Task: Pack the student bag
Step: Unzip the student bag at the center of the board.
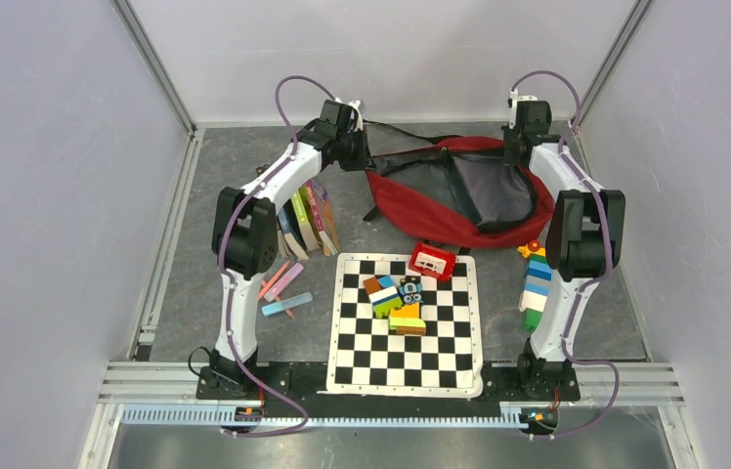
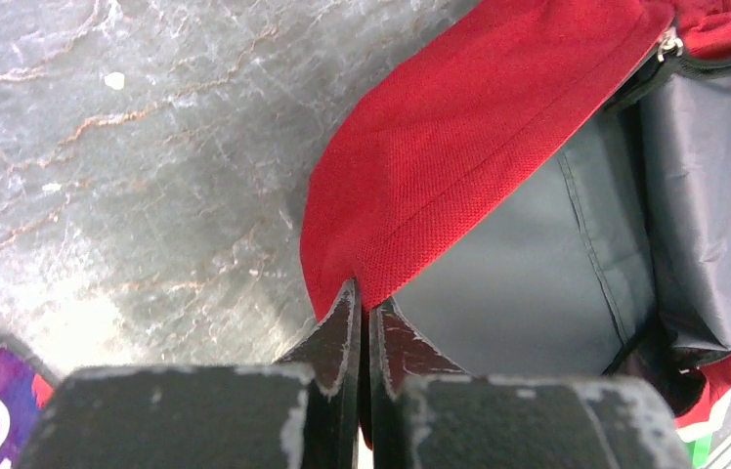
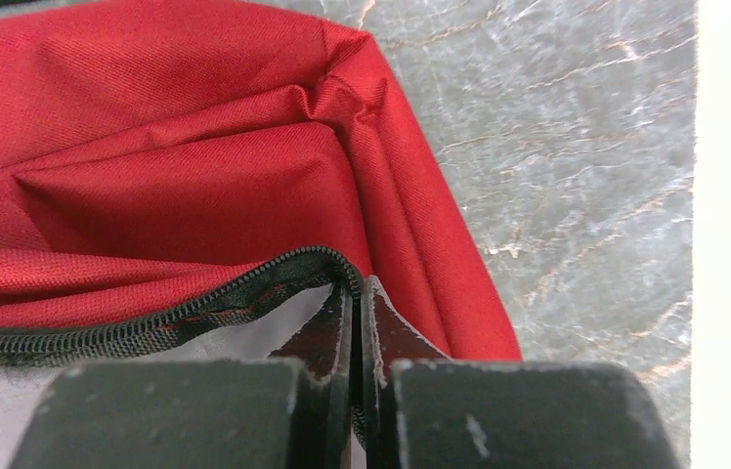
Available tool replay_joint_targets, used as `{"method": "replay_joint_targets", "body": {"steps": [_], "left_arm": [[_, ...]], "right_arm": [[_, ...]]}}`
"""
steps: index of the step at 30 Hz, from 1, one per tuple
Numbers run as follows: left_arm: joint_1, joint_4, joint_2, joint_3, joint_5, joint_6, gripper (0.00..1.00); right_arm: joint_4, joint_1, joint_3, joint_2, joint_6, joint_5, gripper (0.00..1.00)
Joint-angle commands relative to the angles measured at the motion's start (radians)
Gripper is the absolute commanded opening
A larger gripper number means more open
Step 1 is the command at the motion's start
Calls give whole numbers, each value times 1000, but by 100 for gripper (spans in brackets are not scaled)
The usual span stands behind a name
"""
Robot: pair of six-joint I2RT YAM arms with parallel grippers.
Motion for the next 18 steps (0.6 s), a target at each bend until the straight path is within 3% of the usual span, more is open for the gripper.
{"method": "replay_joint_targets", "body": {"steps": [1, 4, 7, 10, 13, 16, 18], "left_arm": [[32, -10, 53, 99, 0, 15, 2], [31, -12, 75, 142, 18, 26, 5], [30, -5, 75, 168, 22, 38, 30], [31, 7, 57, 188, 16, 43, 63], [30, 7, 24, 209, 2, 47, 90], [31, -3, -26, 201, -38, 62, 99], [30, -28, -66, 191, -72, 79, 100]], "right_arm": [[41, -51, 67, 61, 19, 15, 0], [47, -52, 87, 80, 16, -50, 0], [60, -52, 89, 71, 9, -97, 7], [65, -52, 95, 49, -8, -141, 28], [65, -52, 90, 16, -18, -162, 57], [65, -52, 75, -22, -23, -172, 76], [62, -52, 67, -48, -27, -173, 82]]}}
